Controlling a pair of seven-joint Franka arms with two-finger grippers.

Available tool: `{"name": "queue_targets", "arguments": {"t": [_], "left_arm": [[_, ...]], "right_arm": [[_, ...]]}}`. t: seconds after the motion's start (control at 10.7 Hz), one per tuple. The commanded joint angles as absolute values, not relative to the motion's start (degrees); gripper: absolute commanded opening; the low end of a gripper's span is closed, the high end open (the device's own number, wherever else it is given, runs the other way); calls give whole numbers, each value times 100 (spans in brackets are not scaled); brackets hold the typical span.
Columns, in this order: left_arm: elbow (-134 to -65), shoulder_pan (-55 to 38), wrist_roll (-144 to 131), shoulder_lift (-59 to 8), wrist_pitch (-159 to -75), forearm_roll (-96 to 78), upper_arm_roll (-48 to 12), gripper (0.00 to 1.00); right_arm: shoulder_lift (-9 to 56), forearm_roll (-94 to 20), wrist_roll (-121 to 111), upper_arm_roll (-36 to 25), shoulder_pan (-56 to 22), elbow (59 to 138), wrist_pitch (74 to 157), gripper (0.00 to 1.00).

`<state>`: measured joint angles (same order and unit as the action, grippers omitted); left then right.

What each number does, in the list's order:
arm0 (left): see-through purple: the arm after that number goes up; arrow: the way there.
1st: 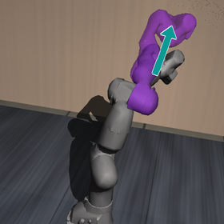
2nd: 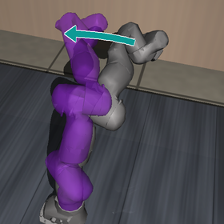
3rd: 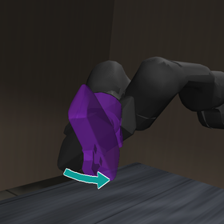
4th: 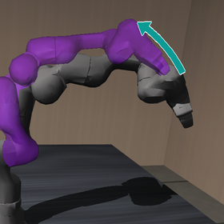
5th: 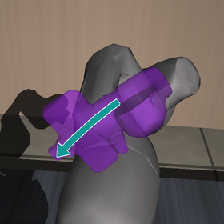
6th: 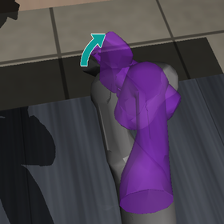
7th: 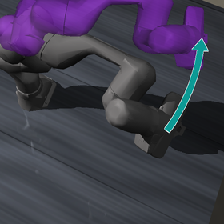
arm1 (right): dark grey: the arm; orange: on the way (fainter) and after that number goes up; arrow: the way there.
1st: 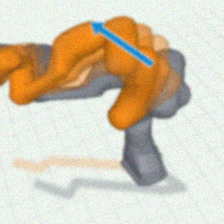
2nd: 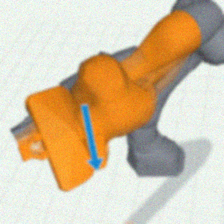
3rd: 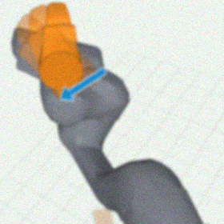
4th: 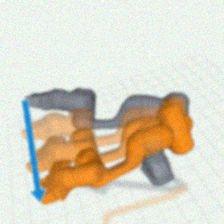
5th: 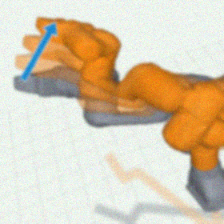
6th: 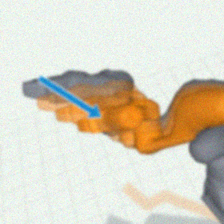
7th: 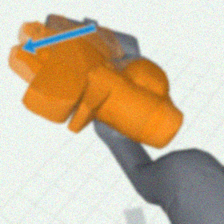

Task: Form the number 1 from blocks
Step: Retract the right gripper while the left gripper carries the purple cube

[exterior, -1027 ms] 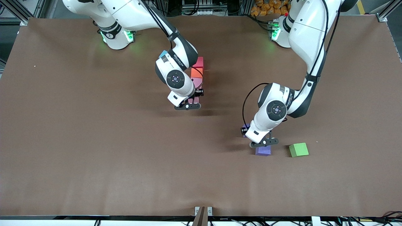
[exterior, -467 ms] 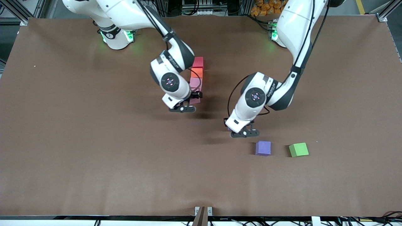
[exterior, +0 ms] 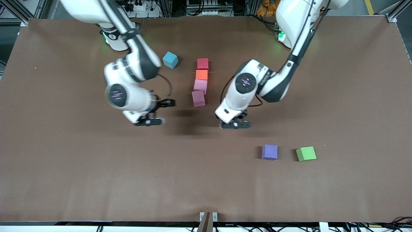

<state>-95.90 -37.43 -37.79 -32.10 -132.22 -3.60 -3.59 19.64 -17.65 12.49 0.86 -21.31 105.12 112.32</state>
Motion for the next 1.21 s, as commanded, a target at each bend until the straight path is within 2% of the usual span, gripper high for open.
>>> {"name": "queue_targets", "arguments": {"t": [0.0, 0.19, 0.28, 0.84, 1.12], "left_arm": [[-9248, -4138, -3998, -3409, -13157, -571, -282, 0], [-8782, -4358, -4034, -3725, -13148, -719, -238, 0], [-8571, -4455, -4025, -3874, -13157, -764, -176, 0], [-8174, -4641, -3938, -4350, -13219, -765, -70, 0], [-8174, -4745, -3999, -4552, -13482, -765, -70, 0]], "right_arm": [[1329, -1340, 993, 167, -1584, 10741, 11223, 100], [1248, -138, 138, 167, -1459, 10286, 11206, 100], [1239, 7, -268, 150, -1302, 10057, 11163, 100], [651, 9, -334, -202, -661, 8845, 10225, 100], [405, -9, 737, -211, -256, 8534, 9810, 100]]}}
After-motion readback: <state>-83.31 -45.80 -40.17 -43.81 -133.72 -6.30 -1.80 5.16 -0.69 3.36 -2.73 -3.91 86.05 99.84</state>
